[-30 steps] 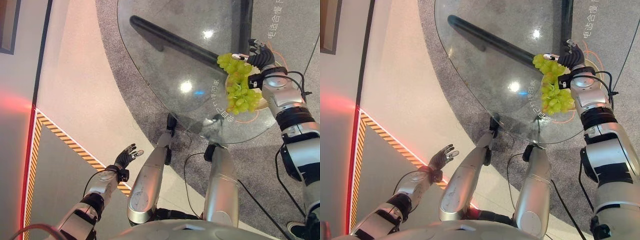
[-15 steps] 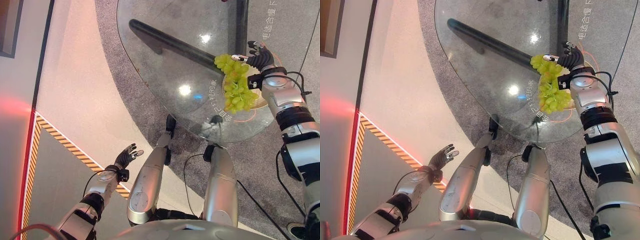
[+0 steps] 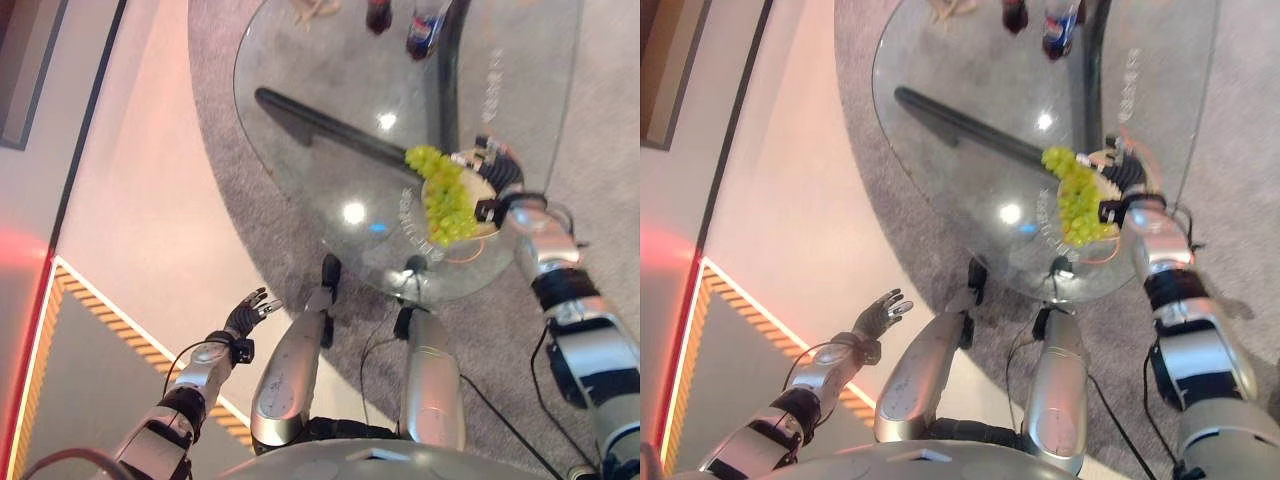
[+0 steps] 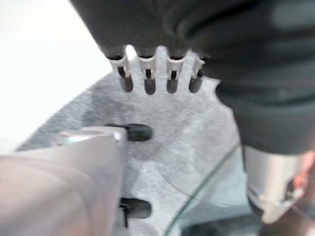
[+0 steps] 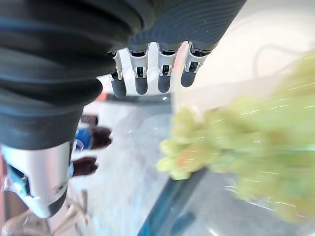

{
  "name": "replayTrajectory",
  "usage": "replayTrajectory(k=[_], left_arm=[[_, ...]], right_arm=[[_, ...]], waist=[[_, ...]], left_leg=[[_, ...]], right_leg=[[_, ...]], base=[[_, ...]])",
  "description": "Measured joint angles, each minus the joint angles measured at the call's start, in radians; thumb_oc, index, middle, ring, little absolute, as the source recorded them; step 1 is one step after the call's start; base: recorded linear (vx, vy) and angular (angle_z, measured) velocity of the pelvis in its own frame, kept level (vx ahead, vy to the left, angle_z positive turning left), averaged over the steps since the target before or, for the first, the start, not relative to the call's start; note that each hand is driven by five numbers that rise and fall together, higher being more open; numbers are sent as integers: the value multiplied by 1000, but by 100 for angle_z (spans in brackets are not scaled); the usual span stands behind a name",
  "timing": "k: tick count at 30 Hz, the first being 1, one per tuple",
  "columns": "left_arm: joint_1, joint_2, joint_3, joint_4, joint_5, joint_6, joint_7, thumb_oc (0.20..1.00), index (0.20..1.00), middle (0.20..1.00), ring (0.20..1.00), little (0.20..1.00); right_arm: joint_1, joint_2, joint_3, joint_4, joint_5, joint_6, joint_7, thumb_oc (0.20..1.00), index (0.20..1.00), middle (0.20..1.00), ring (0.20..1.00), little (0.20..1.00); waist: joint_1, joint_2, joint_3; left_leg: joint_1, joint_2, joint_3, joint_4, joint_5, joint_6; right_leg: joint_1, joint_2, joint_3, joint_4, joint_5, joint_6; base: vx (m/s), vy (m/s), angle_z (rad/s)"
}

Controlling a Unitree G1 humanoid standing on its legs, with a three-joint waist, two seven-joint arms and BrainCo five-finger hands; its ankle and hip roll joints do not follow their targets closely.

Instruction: Pick up fruits into the plate

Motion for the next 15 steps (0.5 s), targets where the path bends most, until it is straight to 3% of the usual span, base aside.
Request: replayTrajectory(k=[7, 12, 13, 14, 15], left_arm=[[41, 0, 75, 18, 23, 15, 14, 1000, 1000, 1000, 1000, 1000], [145, -6, 110, 61, 57, 40, 6, 1000, 1000, 1000, 1000, 1000], [145, -6, 110, 61, 57, 40, 6, 1000, 1000, 1000, 1000, 1000], [169, -7, 112, 82, 65, 44, -1, 1000, 1000, 1000, 1000, 1000], [173, -9, 116, 90, 71, 45, -5, 1000, 1000, 1000, 1000, 1000]], right_arm=[[302, 87, -77, -21, 34, -55, 49, 1000, 1000, 1000, 1000, 1000], [464, 180, -109, 44, 46, -65, 94, 1000, 1000, 1000, 1000, 1000], [464, 180, -109, 44, 46, -65, 94, 1000, 1000, 1000, 1000, 1000], [499, 215, -112, 80, 48, -77, 105, 1000, 1000, 1000, 1000, 1000], [515, 237, -113, 99, 48, -80, 109, 1000, 1000, 1000, 1000, 1000]], waist=[[-29, -48, -29], [-46, -95, -208], [-46, -95, -208], [-51, -103, -265], [-52, -103, -278]], left_leg=[[154, 23, 1, -58, -20, -6], [237, 41, 2, -108, -32, -14], [237, 41, 2, -108, -32, -14], [268, 45, 3, -127, -38, -15], [278, 46, 3, -130, -42, -15]], right_leg=[[175, 24, -9, -105, 12, 10], [287, 51, -26, -212, 32, 7], [287, 51, -26, -212, 32, 7], [323, 57, -28, -240, 32, 7], [333, 58, -29, -245, 31, 8]], base=[[97, -13, -3], [96, 5, -1], [173, 9, -3], [128, 11, 0], [150, 16, 3]])
